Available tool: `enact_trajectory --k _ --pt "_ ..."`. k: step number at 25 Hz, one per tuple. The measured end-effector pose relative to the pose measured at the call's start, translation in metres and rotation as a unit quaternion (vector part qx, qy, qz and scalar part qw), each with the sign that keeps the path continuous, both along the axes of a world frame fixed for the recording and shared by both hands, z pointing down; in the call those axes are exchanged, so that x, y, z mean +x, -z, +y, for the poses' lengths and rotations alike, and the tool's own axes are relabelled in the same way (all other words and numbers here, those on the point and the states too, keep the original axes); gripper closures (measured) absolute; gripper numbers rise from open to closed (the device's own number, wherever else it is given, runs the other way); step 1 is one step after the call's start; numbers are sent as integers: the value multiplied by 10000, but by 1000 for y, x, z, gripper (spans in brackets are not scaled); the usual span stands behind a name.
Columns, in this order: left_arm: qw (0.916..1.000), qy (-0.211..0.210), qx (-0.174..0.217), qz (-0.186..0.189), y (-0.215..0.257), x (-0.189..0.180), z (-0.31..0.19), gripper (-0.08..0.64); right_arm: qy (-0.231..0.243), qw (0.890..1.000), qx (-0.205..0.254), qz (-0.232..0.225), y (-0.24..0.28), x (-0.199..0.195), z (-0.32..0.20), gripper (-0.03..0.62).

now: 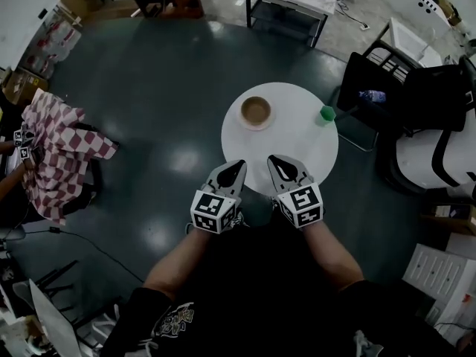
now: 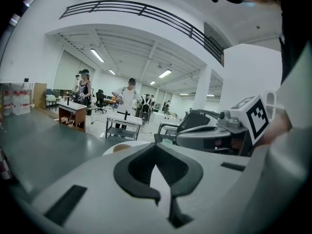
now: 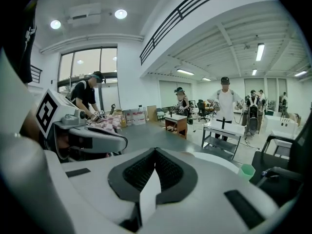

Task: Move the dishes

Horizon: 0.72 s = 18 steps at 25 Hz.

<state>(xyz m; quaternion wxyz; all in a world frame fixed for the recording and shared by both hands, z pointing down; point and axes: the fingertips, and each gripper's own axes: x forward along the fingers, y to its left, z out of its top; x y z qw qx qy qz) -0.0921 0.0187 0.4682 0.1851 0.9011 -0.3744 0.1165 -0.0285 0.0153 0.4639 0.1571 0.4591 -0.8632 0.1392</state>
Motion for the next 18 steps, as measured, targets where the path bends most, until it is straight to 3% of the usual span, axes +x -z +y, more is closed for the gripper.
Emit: enact_trajectory --k 7,18 --pt "9999 -130 72 40 6 -6 18 555 -77 10000 49 6 8 -14 24 571" --pt "9996 -244 113 -15 8 10 30 555 -218 9997 43 -91 9 2 32 571"
